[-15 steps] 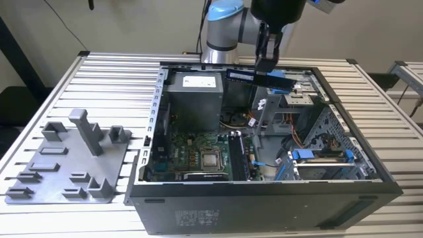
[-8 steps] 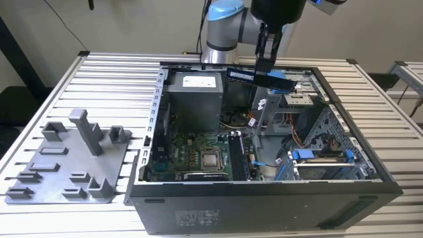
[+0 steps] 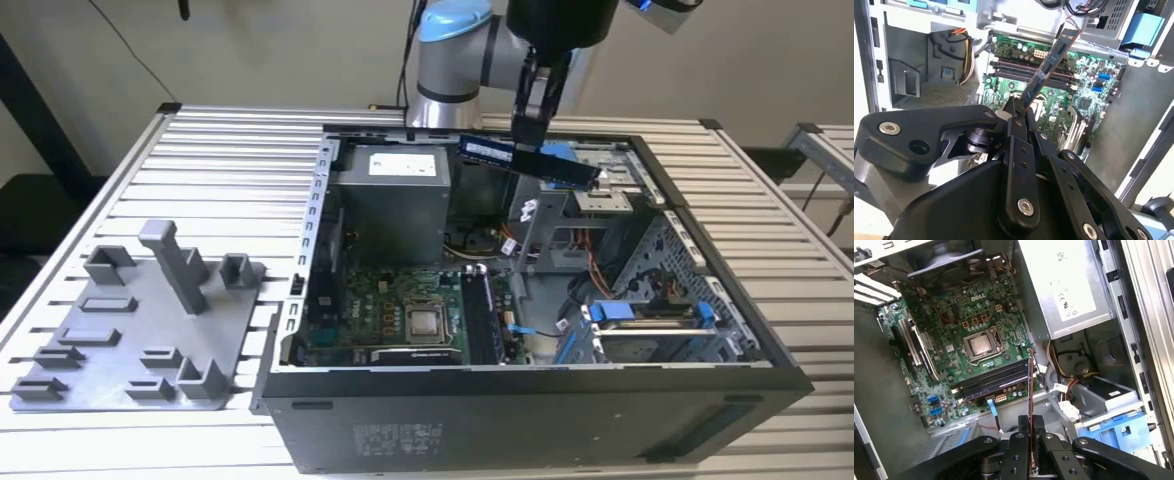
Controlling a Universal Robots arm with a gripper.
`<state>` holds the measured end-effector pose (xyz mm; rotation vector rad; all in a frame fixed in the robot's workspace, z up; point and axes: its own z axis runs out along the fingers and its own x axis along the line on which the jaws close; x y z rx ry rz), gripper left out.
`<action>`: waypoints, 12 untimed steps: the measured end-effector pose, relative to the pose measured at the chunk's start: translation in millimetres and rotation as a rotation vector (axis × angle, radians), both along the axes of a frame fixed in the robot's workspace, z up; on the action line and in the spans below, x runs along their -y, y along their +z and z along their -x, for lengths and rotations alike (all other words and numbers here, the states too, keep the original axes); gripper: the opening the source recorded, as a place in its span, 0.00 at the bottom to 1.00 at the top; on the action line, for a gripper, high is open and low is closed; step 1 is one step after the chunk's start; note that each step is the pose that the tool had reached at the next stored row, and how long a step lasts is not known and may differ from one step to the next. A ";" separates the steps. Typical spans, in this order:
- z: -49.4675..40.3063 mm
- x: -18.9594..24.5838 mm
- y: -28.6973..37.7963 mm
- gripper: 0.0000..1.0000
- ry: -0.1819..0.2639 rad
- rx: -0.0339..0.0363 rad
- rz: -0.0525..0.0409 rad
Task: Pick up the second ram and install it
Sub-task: 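Insert the second ram into the second slot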
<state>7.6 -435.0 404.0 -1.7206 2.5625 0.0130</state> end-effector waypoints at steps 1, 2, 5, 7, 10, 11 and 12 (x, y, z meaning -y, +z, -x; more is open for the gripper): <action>0.0 0.0 0.0 0.14 -0.012 0.0000 0.0000; 0.0 0.0 0.0 0.14 -0.025 0.0000 0.0001; 0.0 0.0 0.0 0.14 -0.065 0.0000 0.0000; 0.0 0.0 0.0 0.14 -0.094 0.0000 0.0001; 0.0 0.0 0.0 0.14 -0.138 0.0000 0.0001; 0.0 0.0 0.0 0.14 -0.153 0.0000 0.0000; 0.0 0.0 0.0 0.14 -0.170 0.0000 0.0000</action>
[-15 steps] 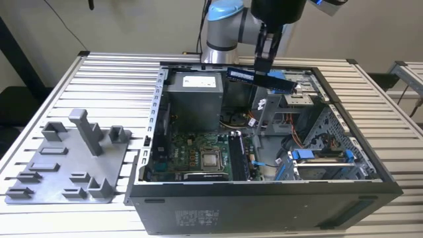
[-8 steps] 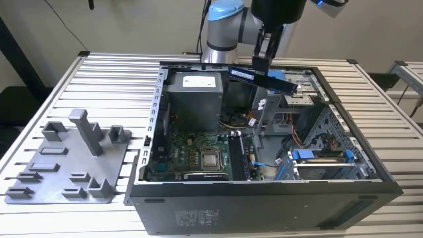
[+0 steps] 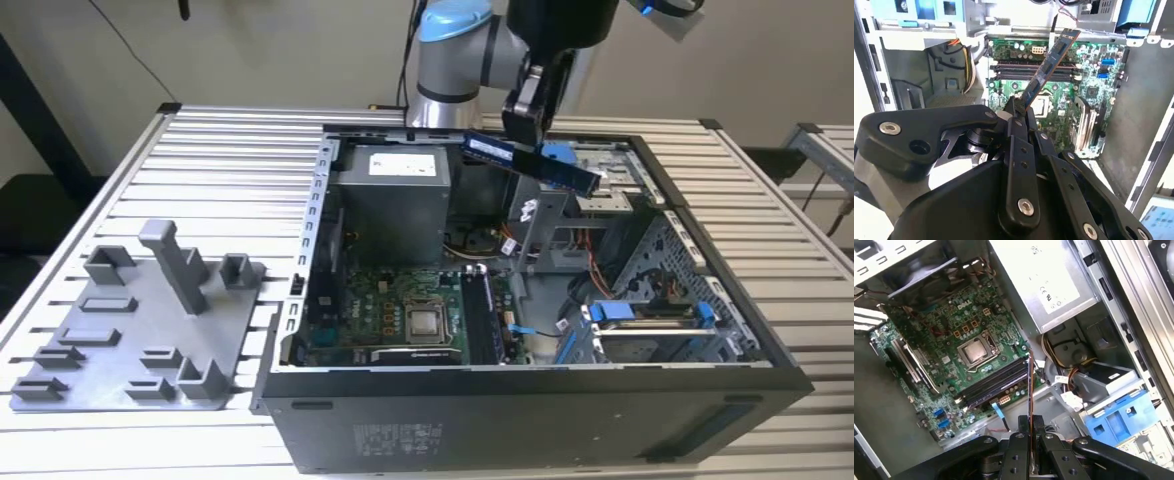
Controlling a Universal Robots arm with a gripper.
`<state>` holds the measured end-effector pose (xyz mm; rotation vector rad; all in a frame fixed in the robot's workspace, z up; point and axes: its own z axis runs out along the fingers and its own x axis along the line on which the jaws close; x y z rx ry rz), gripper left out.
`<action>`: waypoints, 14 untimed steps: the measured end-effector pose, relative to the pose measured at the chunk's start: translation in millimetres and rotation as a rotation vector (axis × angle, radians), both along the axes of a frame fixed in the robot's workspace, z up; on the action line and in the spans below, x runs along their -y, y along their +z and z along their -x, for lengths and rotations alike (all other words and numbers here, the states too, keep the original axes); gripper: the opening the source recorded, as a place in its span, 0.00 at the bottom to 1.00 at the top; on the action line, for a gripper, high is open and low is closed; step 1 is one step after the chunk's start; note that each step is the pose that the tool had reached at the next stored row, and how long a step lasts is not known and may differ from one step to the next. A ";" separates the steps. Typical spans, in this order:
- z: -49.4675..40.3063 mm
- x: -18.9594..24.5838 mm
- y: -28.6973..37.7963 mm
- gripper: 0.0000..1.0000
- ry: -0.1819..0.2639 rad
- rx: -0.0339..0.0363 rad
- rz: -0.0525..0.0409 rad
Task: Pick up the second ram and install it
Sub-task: 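Insert the second ram into the second slot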
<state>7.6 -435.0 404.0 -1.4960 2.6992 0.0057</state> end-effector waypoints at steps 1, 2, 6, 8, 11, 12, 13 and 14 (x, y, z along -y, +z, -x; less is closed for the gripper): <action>0.0 0.0 0.0 0.14 -0.018 0.0000 0.0000; 0.0 0.0 0.0 0.14 -0.036 0.0000 0.0001; 0.0 0.0 0.0 0.14 -0.109 -0.0001 0.0000; 0.0 0.0 0.0 0.14 -0.146 0.0000 0.0000; 0.0 0.0 0.0 0.14 -0.199 0.0000 0.0000; 0.0 0.0 0.0 0.14 -0.218 -0.0001 0.0000; 0.0 0.0 0.0 0.14 -0.236 -0.0001 0.0000; 0.0 0.0 0.0 0.14 -0.254 -0.0001 0.0000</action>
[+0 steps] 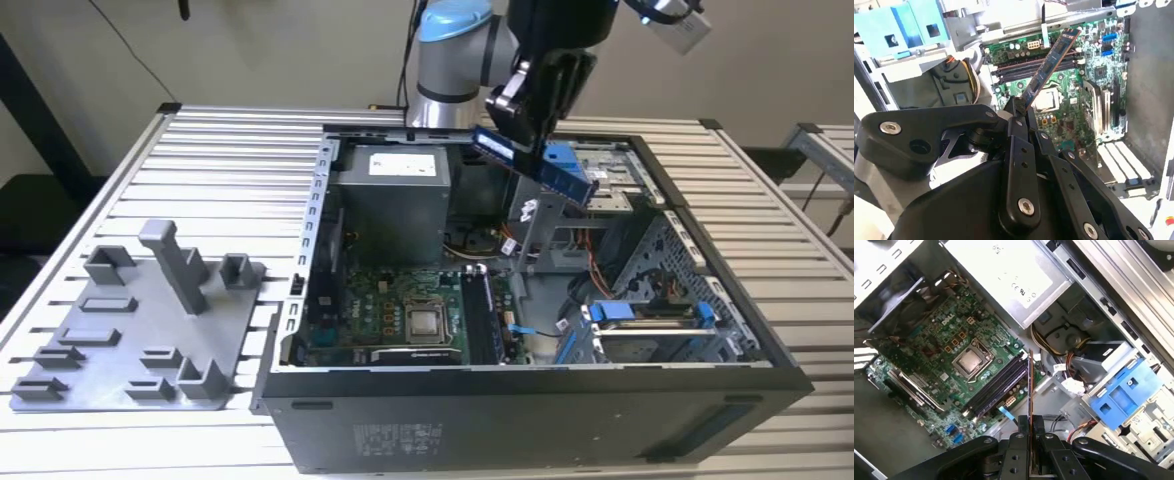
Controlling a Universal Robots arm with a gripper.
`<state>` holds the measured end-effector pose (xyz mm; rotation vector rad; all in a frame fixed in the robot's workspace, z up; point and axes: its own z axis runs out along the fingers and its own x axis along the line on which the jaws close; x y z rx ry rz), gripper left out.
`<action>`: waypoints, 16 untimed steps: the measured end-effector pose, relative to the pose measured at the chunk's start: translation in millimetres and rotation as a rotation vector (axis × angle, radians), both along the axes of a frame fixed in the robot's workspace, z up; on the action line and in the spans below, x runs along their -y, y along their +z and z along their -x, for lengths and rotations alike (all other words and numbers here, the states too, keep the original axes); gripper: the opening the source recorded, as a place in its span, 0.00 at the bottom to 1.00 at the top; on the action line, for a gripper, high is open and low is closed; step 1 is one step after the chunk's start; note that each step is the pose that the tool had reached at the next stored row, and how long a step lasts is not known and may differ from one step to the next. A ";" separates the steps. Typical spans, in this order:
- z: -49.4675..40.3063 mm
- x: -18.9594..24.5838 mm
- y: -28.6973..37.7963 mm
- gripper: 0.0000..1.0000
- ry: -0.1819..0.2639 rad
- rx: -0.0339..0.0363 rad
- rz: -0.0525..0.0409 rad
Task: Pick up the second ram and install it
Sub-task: 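Insert the second ram into the second slot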
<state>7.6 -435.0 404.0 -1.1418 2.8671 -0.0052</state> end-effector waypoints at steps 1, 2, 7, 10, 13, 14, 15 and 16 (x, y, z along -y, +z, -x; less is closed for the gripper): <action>0.0 0.0 0.0 0.14 -0.018 0.0000 0.0000; 0.0 0.0 0.0 0.14 -0.037 0.0000 0.0000; 0.0 0.0 0.0 0.14 -0.127 0.0000 0.0000; 0.0 0.0 0.0 0.14 -0.180 0.0000 0.0000; 0.0 0.0 0.0 0.14 -0.233 0.0000 0.0000; 0.0 0.0 0.0 0.14 -0.250 0.0000 0.0000; 0.0 0.0 0.0 0.14 -0.267 0.0000 0.0001; 0.0 0.0 0.0 0.14 -0.284 0.0000 0.0000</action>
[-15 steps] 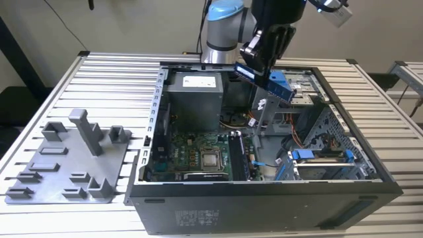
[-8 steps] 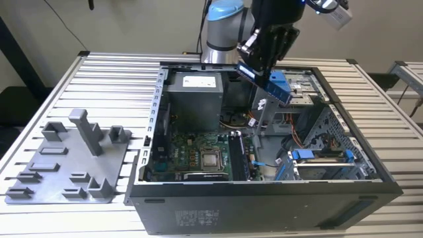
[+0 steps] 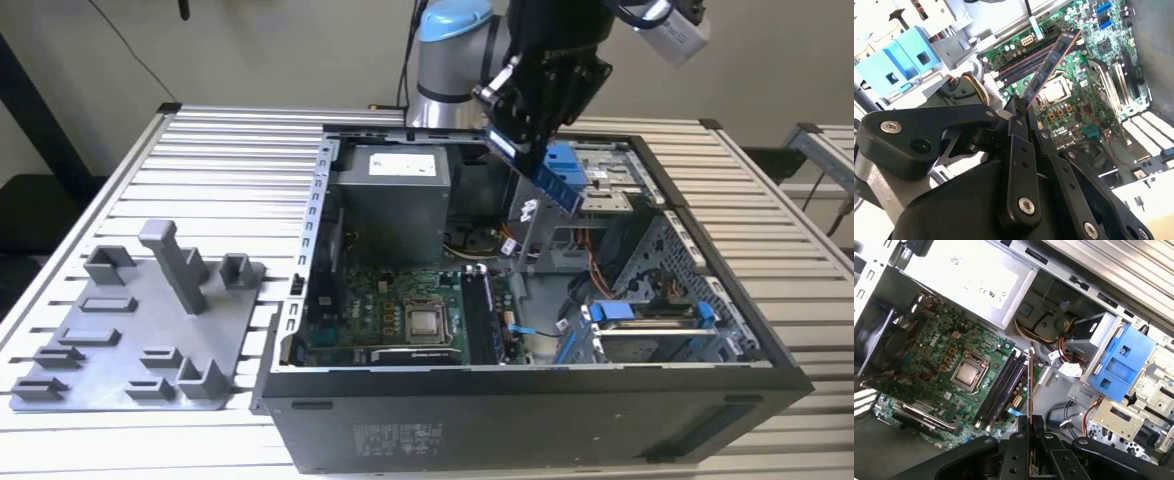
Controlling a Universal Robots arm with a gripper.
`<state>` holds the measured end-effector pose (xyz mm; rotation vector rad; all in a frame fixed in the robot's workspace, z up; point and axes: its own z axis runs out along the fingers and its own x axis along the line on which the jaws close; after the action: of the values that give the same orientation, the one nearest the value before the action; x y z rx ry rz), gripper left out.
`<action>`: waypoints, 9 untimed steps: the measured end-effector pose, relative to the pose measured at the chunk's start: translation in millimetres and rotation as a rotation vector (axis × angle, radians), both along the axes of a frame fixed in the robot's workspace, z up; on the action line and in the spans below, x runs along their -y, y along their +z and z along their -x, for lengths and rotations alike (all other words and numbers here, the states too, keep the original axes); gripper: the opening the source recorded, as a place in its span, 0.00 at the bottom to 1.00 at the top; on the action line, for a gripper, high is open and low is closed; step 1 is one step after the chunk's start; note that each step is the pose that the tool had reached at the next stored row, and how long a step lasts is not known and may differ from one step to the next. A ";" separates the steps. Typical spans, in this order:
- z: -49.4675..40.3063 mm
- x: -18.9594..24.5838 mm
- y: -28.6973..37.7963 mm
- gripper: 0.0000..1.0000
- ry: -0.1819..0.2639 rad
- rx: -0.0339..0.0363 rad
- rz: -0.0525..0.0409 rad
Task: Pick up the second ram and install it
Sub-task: 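Insert the second ram into the second slot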
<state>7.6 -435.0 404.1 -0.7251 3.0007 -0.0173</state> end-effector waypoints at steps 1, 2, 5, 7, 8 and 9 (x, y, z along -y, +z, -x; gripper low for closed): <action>0.0 0.0 0.0 0.14 -0.017 0.0000 0.0000; 0.0 0.0 0.0 0.14 -0.033 0.0000 0.0000; 0.0 0.0 0.0 0.14 -0.080 0.0000 0.0000; 0.0 0.0 0.0 0.14 -0.108 0.0000 0.0001; 0.0 0.0 0.0 0.14 -0.121 0.0000 0.0000; 0.0 0.0 0.0 0.14 -0.134 0.0000 0.0000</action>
<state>7.6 -435.0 404.0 -0.5225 3.0434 -0.0228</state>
